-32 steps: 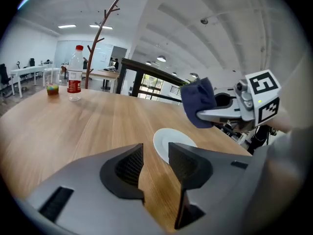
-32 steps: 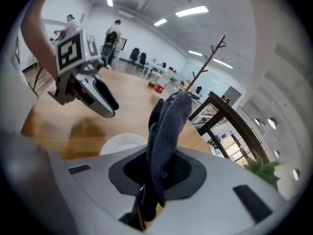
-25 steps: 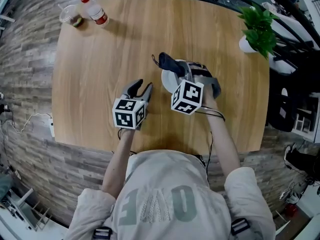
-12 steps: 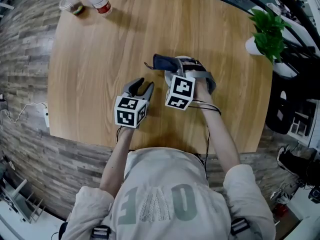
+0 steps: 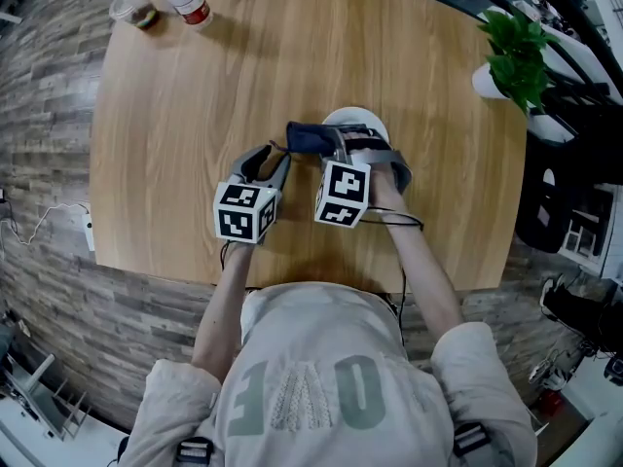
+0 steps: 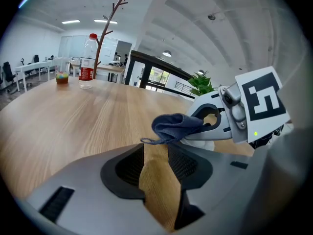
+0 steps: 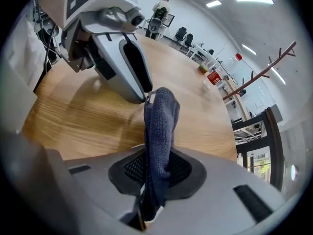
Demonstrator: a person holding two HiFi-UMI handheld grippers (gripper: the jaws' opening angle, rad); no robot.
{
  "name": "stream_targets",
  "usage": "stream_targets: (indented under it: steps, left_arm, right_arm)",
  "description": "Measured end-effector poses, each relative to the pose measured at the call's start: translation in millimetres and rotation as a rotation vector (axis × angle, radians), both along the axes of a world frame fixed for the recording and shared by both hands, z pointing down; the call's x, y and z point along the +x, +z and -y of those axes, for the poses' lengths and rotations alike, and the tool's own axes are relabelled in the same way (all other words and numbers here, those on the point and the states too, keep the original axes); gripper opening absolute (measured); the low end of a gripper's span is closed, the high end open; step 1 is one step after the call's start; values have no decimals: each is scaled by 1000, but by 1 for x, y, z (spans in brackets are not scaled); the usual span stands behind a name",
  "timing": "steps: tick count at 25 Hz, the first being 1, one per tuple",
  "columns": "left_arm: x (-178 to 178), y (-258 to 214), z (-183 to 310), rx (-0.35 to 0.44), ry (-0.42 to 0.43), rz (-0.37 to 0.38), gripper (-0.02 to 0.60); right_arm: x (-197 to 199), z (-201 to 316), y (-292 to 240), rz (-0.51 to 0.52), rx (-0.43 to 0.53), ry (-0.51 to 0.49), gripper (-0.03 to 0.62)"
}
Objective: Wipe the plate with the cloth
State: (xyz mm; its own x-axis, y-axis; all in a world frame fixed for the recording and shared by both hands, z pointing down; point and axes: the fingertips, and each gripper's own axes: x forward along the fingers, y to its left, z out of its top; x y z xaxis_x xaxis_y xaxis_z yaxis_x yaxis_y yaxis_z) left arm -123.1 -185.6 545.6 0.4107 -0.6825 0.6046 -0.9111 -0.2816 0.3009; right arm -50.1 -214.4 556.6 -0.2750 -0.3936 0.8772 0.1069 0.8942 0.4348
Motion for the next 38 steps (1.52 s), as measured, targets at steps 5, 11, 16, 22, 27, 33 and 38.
stream_targets:
  steps: [5,11,16,22,27,33,38]
  left_arm:
    - [-10,-8,-5,23,-35,11,158]
    - [-18,-16,-12,45,-66,14,158]
    - [-22,-19,-22,50,-76,10,158]
    - [-20,-19,-29,50,-80,1,158]
    - [-19,-20,-29,53,-76,-2,158]
    - [-8,-18,-29,39,-37,7,158]
    - [8,-12,-30,19,-5,1,158]
  right_arm:
    - [5,-23,0,3,-15,5,61]
    - [15,-50,-1,-2,-32,18,61]
    - [19,-73,-1,-8,-46,17,61]
    - [24,-94,-3,-9,-75,11,61]
    - [26,-98,-11,37,-88,31,61]
    - [45,-31,-25,48,19,126,61]
    - [52,23,-19,23,98,152,61]
